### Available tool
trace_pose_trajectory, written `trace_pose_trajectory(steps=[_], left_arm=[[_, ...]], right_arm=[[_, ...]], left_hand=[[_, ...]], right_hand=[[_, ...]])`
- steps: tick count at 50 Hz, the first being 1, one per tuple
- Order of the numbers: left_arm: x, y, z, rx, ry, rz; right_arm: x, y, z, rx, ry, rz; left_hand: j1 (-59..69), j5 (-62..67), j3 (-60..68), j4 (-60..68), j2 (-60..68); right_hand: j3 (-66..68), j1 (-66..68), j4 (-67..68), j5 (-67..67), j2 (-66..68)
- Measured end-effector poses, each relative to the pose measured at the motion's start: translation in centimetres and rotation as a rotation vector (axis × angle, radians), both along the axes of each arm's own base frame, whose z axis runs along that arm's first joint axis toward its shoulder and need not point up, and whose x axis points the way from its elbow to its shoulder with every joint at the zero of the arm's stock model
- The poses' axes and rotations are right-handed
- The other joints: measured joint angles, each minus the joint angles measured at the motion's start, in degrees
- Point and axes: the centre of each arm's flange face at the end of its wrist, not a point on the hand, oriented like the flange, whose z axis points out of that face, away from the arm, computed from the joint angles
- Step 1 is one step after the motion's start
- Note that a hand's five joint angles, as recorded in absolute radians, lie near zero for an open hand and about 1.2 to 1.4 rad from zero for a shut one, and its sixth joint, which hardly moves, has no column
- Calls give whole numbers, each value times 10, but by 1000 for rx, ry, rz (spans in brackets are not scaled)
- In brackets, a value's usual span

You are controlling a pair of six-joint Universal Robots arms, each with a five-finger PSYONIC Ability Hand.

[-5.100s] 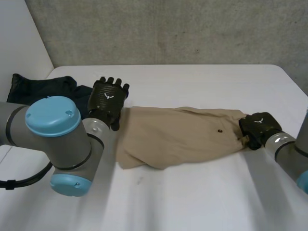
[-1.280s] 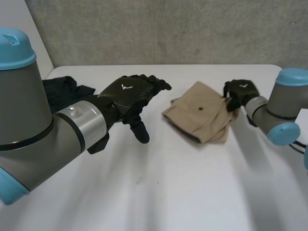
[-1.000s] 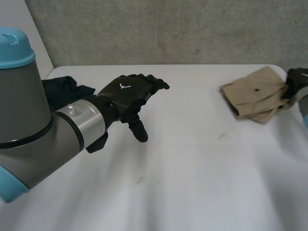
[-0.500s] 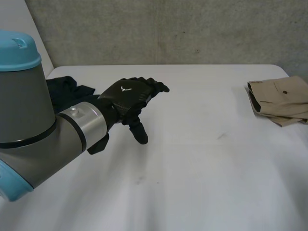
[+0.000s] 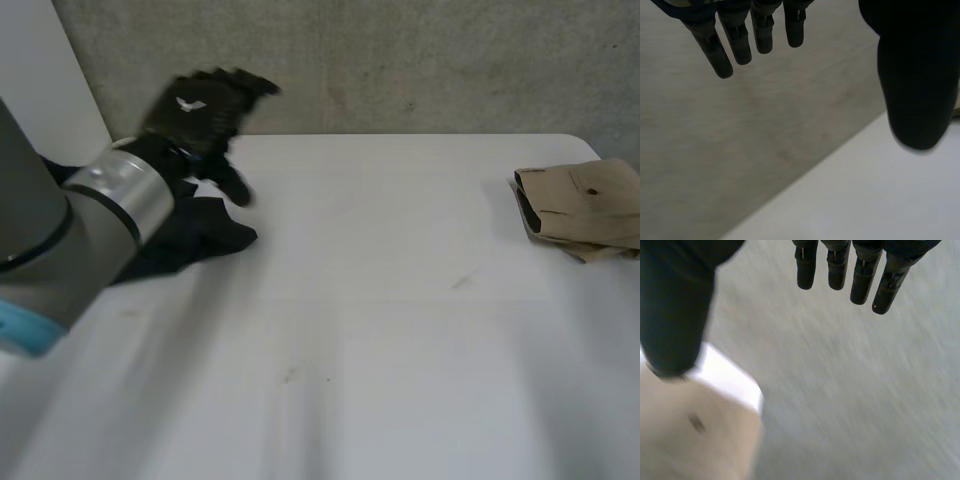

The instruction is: Fold the laundry.

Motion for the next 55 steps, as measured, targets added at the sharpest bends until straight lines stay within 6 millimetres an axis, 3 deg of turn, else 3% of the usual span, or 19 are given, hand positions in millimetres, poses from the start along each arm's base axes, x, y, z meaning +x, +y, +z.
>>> trace_pose_trajectory(steps=[1, 3, 4, 6, 8, 11, 13, 14, 22, 27, 28, 30, 38, 45, 47, 51, 53, 54, 55], left_arm=[[0, 0, 0, 0, 0, 0], [18, -27, -6, -64, -47, 90], [18, -27, -6, -64, -47, 90], [42, -63, -24, -100, -139, 192], [45, -67, -27, -100, -151, 202], [81, -112, -65, -70, -274, 304], [96, -129, -82, -47, -320, 336], [106, -140, -96, -30, -354, 354], [149, -187, -164, 13, -515, 400], [153, -193, -182, 21, -554, 391], [150, -192, -183, 20, -554, 385], [147, -191, -183, 20, -554, 379], [86, -153, -148, -25, -474, 277], [3, -58, -92, -10, -226, 38], [-25, -5, -75, 45, -95, -111], [-43, 39, -74, 147, 1, -264], [-50, 55, -78, 192, 21, -331], [-55, 67, -81, 225, 30, -388], [-59, 76, -84, 252, 33, -439]], right_arm=[[0, 0, 0, 0, 0, 0], [41, 35, 11, -51, -54, 140], [41, 35, 11, -51, -54, 140], [89, 89, 15, -95, -113, 339], [94, 95, 13, -95, -115, 364], [144, 157, -24, -45, -86, 629], [150, 166, -31, -31, -78, 663], [163, 193, -53, 18, -51, 755], [169, 236, -102, 164, 24, 854], [164, 237, -111, 192, 54, 837], [163, 237, -111, 193, 56, 834], [162, 236, -111, 193, 58, 829], [147, 212, -101, 157, 56, 745], [126, 187, -79, 87, 43, 611], [118, 179, -72, 65, 41, 547], [112, 174, -69, 55, 41, 506], [111, 173, -69, 56, 41, 499], [111, 173, -68, 57, 41, 494], [110, 172, -69, 61, 42, 491]], left_hand=[[0, 0, 0, 0, 0], [0, 0, 0, 0, 0], [0, 0, 0, 0, 0], [0, 0, 0, 0, 0], [0, 0, 0, 0, 0], [0, 0, 0, 0, 0], [0, 0, 0, 0, 0], [0, 0, 0, 0, 0], [36, 18, 20, 23, 25], [318, 249, 261, 268, 267], [479, 423, 436, 444, 443], [526, 486, 500, 505, 507], [549, 535, 558, 571, 565], [549, 535, 560, 571, 567], [549, 535, 562, 572, 567], [532, 522, 542, 552, 548], [485, 480, 497, 506, 491], [191, 222, 240, 239, 225], [83, 113, 128, 125, 115]], right_hand=[[0, 0, 0, 0, 0], [0, 0, 0, -3, 0], [0, 0, 0, -3, 0], [0, 0, 0, -4, 0], [0, 0, 0, -4, 0], [0, 0, 0, -5, 0], [0, 0, 0, -5, 0], [0, 0, 0, -5, 0], [0, 0, 0, -5, 0], [0, 0, 0, -5, 0], [0, 0, 0, -5, 0], [0, 0, 0, -5, 0], [0, 0, 0, -5, 0], [0, 0, 0, -5, 0], [0, 0, 0, -5, 0], [0, 0, 0, -5, 0], [0, 0, 0, -5, 0], [0, 0, 0, -5, 0], [0, 0, 0, -5, 0]])
